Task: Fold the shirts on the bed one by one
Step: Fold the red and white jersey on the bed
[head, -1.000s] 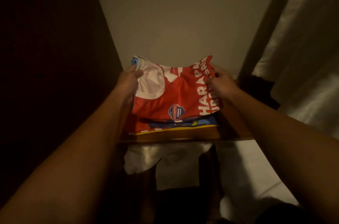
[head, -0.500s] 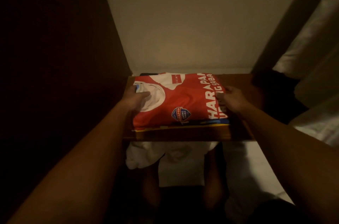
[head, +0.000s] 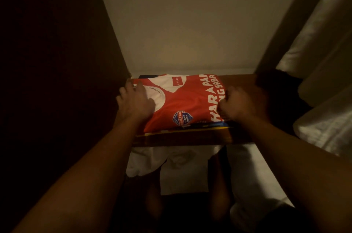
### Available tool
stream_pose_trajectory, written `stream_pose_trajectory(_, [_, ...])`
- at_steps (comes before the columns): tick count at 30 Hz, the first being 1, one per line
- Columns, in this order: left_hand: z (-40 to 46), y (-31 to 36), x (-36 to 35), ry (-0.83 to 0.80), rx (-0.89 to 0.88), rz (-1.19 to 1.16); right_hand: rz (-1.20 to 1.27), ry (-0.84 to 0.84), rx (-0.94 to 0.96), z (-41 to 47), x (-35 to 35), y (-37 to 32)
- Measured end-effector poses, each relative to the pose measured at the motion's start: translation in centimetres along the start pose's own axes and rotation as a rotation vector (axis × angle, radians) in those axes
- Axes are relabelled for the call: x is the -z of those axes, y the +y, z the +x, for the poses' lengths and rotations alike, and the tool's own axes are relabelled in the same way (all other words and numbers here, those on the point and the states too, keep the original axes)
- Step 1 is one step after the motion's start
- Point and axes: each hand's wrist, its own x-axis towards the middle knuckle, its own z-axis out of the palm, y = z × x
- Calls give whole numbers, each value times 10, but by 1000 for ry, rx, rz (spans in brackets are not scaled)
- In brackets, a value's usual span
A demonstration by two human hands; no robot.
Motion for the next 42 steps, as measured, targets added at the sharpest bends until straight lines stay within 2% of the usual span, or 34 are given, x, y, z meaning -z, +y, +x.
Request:
stream_pose_trajectory(2, [-6,10,-5,-23,-163,-14,-180,158,174,-2,-5,-15])
stream_pose_trajectory(4, [-10,13,-17,-123,-280,-27,-261,174,322,-4,-8,-30])
stream_pose_trajectory(7, [-13,-1,-35,-309,-318,32,-373,-30,409,-1,-20,-33])
stream_pose_trajectory(10, [-16,-20,-39,-404,-286,50,-413,-200,429,3,-35,-13])
stream_pose_trajectory(17, [-4,-26,-37,-494,-288,115,-403,-298,354,7,-34,-8])
stream_pose_trajectory(20, [-2,-16,-29,-491,-292,184,-421,-334,337,6,-27,-17])
stream_pose_trajectory(22, [-6,-7,-20,-433,-320,207,-427,-331,341,0,-22,-21])
stream_pose_trajectory(27, [-27,8,2,-335,-334,134,-438,-258,421,-27,-2,-26])
stream_pose_trajectory(34, [-67,17,41,-401,-375,-24,-378,-189,490,-78,29,-34])
stream_pose_trajectory(42, [-117,17,107,-394,-352,7,-314,-192,526,-134,67,-48])
